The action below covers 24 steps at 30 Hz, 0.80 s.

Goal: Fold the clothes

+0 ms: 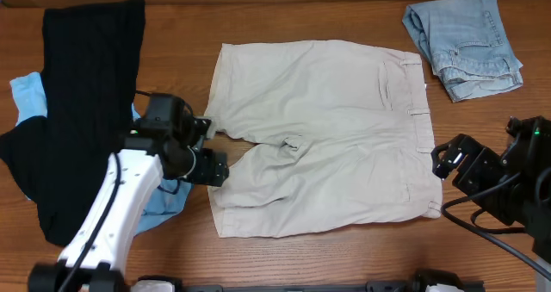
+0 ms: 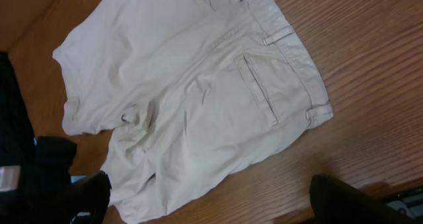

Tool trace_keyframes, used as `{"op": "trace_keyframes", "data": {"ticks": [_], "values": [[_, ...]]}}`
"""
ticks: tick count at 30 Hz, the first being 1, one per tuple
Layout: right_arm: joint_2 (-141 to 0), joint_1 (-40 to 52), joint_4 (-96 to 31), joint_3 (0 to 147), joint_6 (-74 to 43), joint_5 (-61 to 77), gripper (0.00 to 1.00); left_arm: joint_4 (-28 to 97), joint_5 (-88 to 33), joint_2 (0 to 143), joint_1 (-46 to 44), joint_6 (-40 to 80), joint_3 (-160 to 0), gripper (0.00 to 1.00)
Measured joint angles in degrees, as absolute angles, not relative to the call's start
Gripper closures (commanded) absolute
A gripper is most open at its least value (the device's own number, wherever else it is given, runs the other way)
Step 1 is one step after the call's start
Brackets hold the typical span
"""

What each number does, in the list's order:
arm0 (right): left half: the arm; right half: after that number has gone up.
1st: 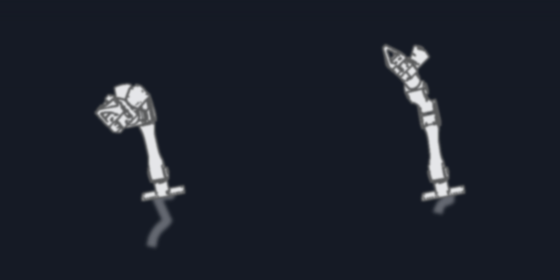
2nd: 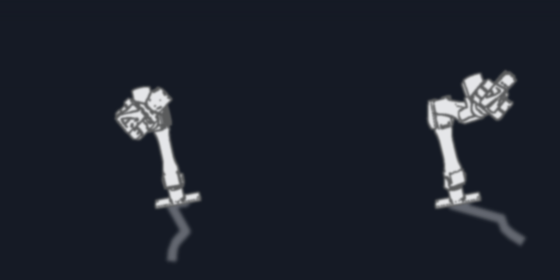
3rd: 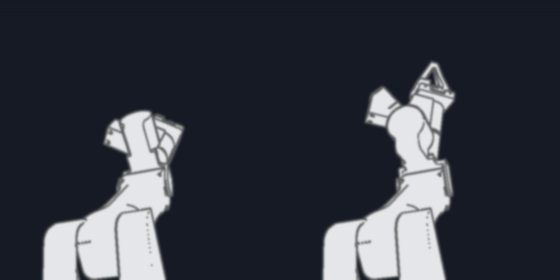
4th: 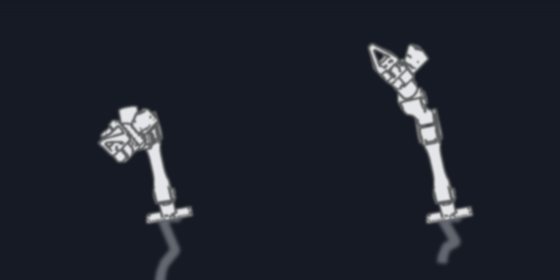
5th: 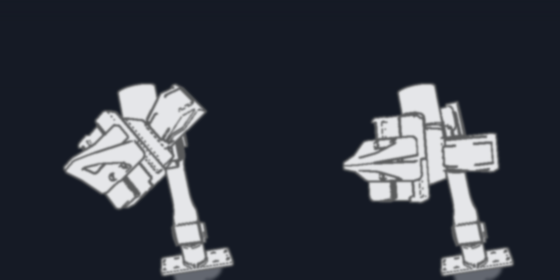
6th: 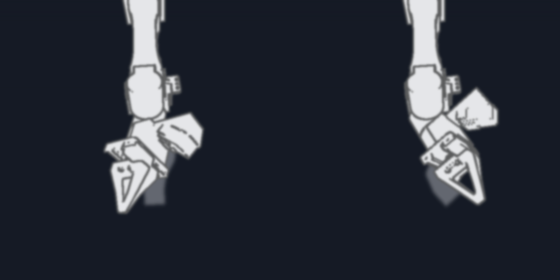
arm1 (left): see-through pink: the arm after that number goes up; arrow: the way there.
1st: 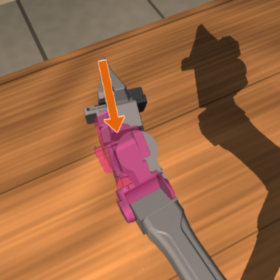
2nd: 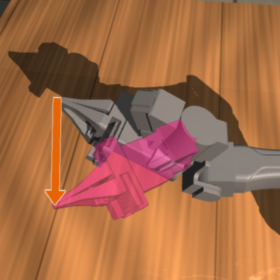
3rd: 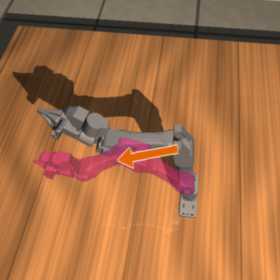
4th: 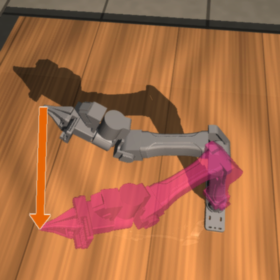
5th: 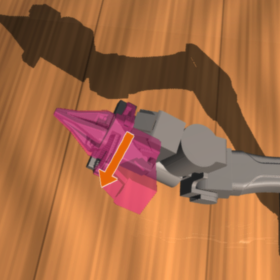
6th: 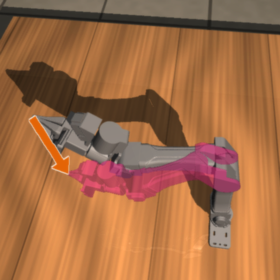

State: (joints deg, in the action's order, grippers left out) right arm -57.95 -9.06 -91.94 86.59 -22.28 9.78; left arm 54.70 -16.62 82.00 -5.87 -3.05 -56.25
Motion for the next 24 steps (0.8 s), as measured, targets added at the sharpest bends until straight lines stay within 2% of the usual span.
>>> {"op": "trace_keyframes", "data": {"ticks": [8, 13, 17, 20, 24], "values": [[-57.8, -9.1, -91.5, 86.6, -22.3, 9.6, 0.00, 47.6, -19.0, 92.7, -6.8, -3.0, -54.4, 0.19], [-57.8, -9.1, -91.4, 86.6, -22.3, 9.6, 0.00, 46.3, -19.3, 99.4, -6.8, -2.9, -54.4, 0.33], [-57.8, -9.1, -91.1, 86.5, -22.3, 9.6, 0.00, 45.3, -19.6, 99.6, -6.8, -2.8, -54.4, 0.43], [-57.8, -9.1, -91.1, 86.5, -22.3, 9.6, 0.00, 45.7, -19.6, 99.8, -6.8, -2.7, -54.9, 0.59], [-57.8, -9.1, -91.1, 86.5, -22.3, 9.6, 0.00, 47.5, -19.6, 100.2, -6.8, -2.7, -58.2, 0.94]]}}
